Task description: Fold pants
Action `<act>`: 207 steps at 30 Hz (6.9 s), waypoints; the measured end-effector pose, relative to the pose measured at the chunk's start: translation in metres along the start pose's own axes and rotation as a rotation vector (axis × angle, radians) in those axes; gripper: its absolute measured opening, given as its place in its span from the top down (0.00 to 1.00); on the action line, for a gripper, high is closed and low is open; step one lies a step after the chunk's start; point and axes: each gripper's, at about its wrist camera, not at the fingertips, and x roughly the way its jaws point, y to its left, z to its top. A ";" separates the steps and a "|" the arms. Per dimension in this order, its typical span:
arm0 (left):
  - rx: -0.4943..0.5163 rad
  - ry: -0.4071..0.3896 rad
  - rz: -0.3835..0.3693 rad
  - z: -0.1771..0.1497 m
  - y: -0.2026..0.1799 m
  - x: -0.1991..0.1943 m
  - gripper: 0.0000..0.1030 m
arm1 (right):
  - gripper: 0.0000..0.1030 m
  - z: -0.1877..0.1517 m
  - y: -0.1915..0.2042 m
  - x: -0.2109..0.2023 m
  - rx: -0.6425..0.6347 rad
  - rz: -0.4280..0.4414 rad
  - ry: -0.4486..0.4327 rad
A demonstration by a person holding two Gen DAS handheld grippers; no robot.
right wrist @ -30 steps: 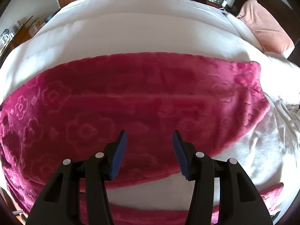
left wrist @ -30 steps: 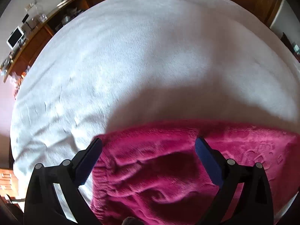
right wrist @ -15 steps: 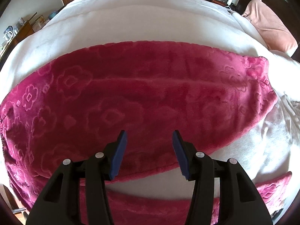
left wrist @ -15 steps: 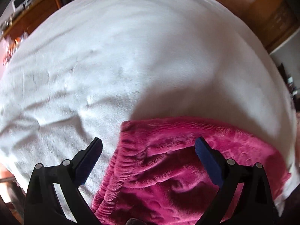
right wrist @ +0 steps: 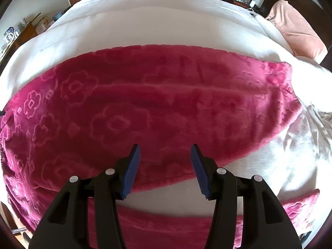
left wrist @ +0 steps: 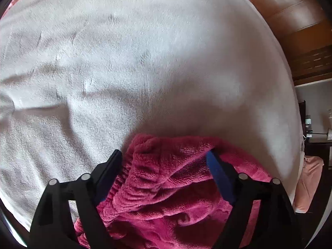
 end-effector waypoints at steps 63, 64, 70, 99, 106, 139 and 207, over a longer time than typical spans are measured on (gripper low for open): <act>0.073 -0.168 -0.089 -0.090 0.001 -0.164 0.77 | 0.90 0.081 -0.340 -0.080 0.870 0.007 -0.083; 0.081 -0.173 -0.106 -0.093 0.006 -0.169 0.77 | 0.90 0.069 -0.341 -0.087 0.874 0.010 -0.092; 0.099 -0.192 -0.205 -0.106 0.033 -0.191 0.77 | 0.90 -0.015 -0.341 -0.126 0.885 -0.027 -0.107; 0.056 -0.177 -0.106 -0.272 0.166 -0.224 0.82 | 0.91 -0.272 -0.365 -0.119 0.907 -0.048 0.038; 0.074 -0.165 -0.096 -0.313 0.150 -0.197 0.43 | 0.91 -0.279 -0.368 -0.110 0.874 -0.032 0.038; 0.708 0.051 0.066 -0.421 -0.079 -0.067 0.38 | 0.43 -0.215 -0.332 -0.156 0.354 -0.146 -0.177; 0.895 0.076 0.261 -0.534 -0.054 -0.028 0.28 | 0.94 -0.324 -0.282 -0.047 0.684 0.151 0.159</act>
